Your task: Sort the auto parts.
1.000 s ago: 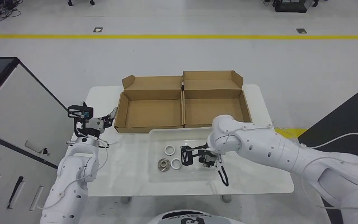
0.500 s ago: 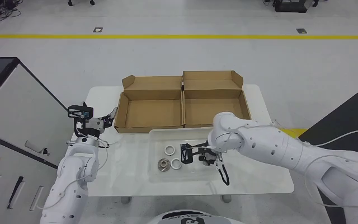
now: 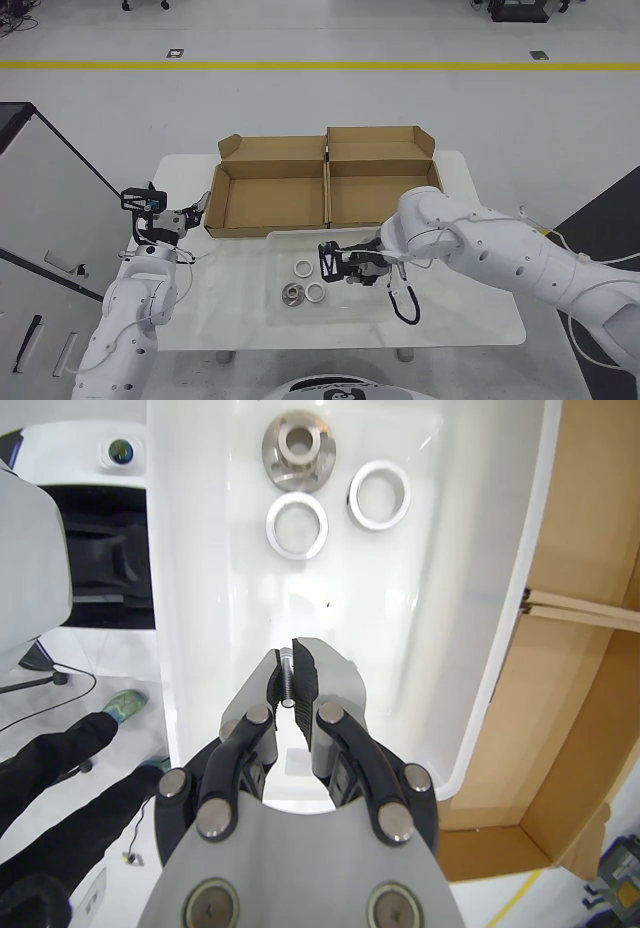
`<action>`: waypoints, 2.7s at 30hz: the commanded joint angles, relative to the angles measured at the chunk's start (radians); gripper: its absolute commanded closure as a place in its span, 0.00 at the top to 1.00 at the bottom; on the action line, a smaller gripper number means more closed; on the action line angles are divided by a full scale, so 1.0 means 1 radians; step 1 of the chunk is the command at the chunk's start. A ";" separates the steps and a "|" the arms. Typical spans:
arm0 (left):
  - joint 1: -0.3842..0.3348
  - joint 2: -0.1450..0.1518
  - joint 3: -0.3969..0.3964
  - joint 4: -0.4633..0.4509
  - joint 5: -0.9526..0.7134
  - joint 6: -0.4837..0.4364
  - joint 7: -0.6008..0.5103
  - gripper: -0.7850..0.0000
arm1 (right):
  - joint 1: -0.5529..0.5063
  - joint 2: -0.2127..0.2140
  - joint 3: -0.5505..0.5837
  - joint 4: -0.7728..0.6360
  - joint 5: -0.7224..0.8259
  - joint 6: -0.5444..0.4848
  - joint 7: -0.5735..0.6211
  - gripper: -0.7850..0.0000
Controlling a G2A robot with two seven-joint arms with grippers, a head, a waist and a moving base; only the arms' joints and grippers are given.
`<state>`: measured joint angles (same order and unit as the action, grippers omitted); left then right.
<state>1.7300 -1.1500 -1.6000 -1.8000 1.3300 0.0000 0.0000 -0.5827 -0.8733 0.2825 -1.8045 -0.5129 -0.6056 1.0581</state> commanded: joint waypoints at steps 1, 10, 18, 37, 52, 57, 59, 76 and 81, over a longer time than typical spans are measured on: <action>0.000 0.000 0.000 0.000 0.000 0.000 0.000 1.00 | 0.001 -0.001 -0.001 0.001 0.001 0.002 0.019 0.00; 0.000 0.000 0.000 0.000 0.000 0.000 0.000 1.00 | 0.001 -0.001 -0.001 0.001 0.001 0.002 0.019 0.00; 0.000 0.000 0.000 0.000 0.000 0.000 0.000 1.00 | -0.057 0.021 0.092 0.090 0.006 -0.059 -0.238 0.00; 0.000 0.000 0.000 0.000 0.000 0.000 0.000 1.00 | -0.260 0.108 0.312 0.208 0.135 -0.407 -0.769 0.00; 0.000 0.000 0.000 0.000 0.000 0.000 0.000 1.00 | -0.268 0.132 0.233 0.099 0.013 -0.407 -1.243 0.00; 0.000 0.000 0.000 0.000 0.000 0.000 0.000 1.00 | -0.268 0.132 0.233 0.099 0.013 -0.407 -1.243 0.00; 0.000 0.000 0.000 0.000 0.000 0.000 0.000 1.00 | -0.268 0.132 0.233 0.099 0.013 -0.407 -1.243 0.00; 0.000 0.000 0.000 0.000 0.000 0.000 0.000 1.00 | -0.277 0.113 0.261 0.076 0.021 -0.392 -1.278 0.00; 0.000 0.000 0.000 0.000 0.000 0.000 0.000 1.00 | -0.265 0.075 0.279 0.057 0.032 -0.407 -1.374 0.00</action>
<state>1.7300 -1.1500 -1.6000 -1.8000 1.3300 0.0000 0.0000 -0.8480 -0.7923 0.5606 -1.7417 -0.4876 -1.0129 -0.2913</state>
